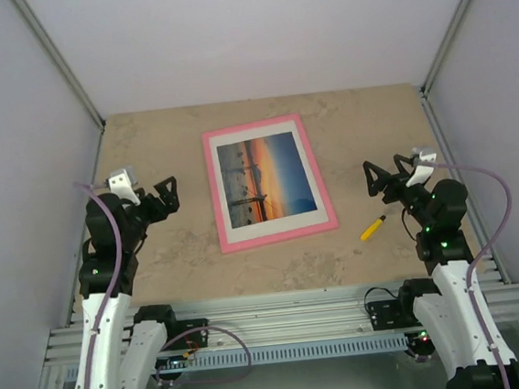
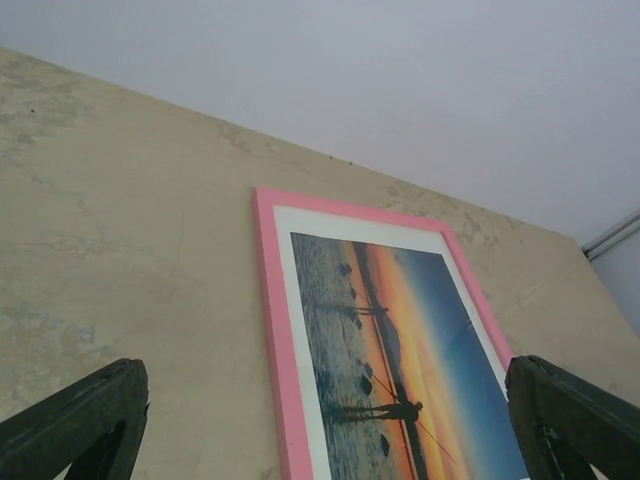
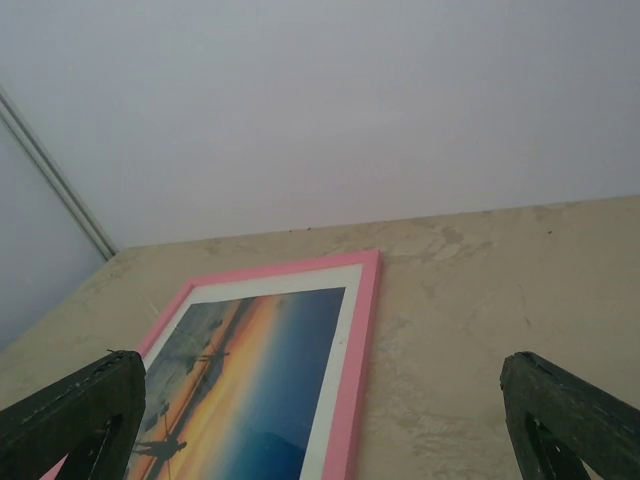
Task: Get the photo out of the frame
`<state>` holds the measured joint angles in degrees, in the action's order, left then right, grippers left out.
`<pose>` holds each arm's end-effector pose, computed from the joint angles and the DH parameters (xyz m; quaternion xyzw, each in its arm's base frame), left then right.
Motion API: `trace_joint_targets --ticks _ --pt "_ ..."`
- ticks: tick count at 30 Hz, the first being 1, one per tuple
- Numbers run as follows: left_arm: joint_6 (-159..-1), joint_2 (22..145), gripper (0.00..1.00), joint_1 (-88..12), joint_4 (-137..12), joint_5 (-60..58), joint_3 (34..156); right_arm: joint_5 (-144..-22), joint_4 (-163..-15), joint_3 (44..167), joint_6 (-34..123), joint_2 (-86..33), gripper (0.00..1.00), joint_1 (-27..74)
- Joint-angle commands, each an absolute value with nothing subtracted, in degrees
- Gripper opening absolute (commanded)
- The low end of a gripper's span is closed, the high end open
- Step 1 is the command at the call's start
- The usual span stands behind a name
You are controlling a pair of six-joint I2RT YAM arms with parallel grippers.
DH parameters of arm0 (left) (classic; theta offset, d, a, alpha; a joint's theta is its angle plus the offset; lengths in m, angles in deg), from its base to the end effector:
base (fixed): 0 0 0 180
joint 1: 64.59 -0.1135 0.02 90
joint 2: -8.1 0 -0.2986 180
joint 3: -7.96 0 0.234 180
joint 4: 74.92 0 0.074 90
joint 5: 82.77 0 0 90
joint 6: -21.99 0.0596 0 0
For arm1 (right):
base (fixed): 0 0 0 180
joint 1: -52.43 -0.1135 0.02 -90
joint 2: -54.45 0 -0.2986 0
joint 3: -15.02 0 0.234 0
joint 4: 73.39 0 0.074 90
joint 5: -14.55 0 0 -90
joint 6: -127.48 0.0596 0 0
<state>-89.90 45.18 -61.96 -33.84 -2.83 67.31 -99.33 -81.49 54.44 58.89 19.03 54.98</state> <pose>0.1233 -0.0161 0.3394 -0.0852 0.8071 -0.1928 0.5514 0.1392 0.0180 0.2937 0.0107 0.7298 0.2586 0.6328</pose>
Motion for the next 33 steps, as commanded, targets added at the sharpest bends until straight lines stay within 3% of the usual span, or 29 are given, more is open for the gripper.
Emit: trace_joint_targets --ticks 1,10,18,27,33 --pt "-91.7 46.1 0.99 -61.8 -35.7 -6.1 67.2 -100.6 -81.1 54.0 58.6 19.9 0.98 54.9" --pt "-99.9 53.3 0.99 -60.8 -41.2 -11.7 63.9 -104.8 -81.3 55.1 57.2 17.0 0.98 54.2" --pt "-105.3 59.4 0.99 -47.7 -45.4 1.3 59.8 -107.3 -81.0 56.5 55.3 9.7 0.98 49.4" --pt "-106.8 69.7 0.98 -42.8 -52.3 6.9 54.9 -103.3 -81.0 59.8 51.8 -5.3 0.98 39.5" --pt "-105.9 77.3 0.92 -42.0 -56.2 7.8 54.2 -101.1 -81.0 63.1 51.7 -16.8 0.98 38.1"
